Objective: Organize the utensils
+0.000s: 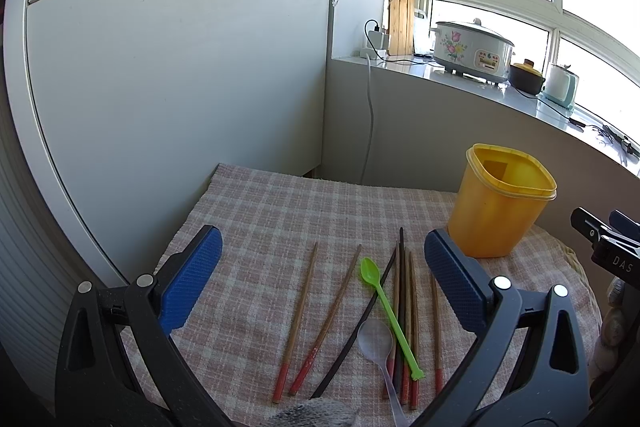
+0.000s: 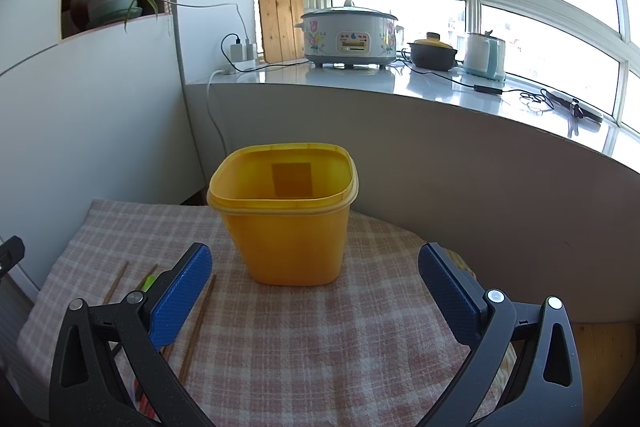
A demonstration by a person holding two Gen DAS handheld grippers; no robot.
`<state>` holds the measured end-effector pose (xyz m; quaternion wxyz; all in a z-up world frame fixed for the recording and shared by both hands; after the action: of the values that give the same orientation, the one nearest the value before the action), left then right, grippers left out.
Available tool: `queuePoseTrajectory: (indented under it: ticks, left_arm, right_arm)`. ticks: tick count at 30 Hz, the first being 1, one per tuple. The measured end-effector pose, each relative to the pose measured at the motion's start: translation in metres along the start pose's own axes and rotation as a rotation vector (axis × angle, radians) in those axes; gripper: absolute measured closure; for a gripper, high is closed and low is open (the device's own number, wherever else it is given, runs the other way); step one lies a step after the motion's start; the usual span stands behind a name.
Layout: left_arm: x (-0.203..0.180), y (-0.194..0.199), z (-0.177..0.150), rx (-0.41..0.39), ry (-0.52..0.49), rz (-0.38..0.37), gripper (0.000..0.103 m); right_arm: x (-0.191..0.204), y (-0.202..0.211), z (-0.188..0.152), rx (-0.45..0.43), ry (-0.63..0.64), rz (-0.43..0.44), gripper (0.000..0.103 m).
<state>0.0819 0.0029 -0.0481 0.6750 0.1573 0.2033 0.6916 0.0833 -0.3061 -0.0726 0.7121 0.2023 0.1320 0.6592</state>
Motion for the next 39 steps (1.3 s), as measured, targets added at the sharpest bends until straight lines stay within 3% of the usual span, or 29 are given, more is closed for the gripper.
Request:
queuePoseTrajectory:
  ticks: [30,39]
  left_arm:
    - [0.006,-0.002,-0.005,0.004,0.009,0.016,0.0]
    - [0.019,-0.011,-0.019,0.047,0.006,0.012,0.0]
  right_arm:
    - [-0.001,-0.003,-0.003,0.019,-0.005,0.003,0.001]
    - [0.003,-0.005,-0.008,0.034,0.006,0.024,0.001]
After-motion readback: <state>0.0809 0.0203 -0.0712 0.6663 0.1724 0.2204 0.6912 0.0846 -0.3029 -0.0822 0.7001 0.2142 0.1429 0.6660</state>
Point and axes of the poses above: each gripper's, at about its wrist camera, not at the fingertips, and y roughly against the way its jaws point, x to its left, z to its top, the point moved 10 cm from there along -y, roughly the way its jaws point, and after that the axes turned 2 degrees about -x, right-handed, at the moved point
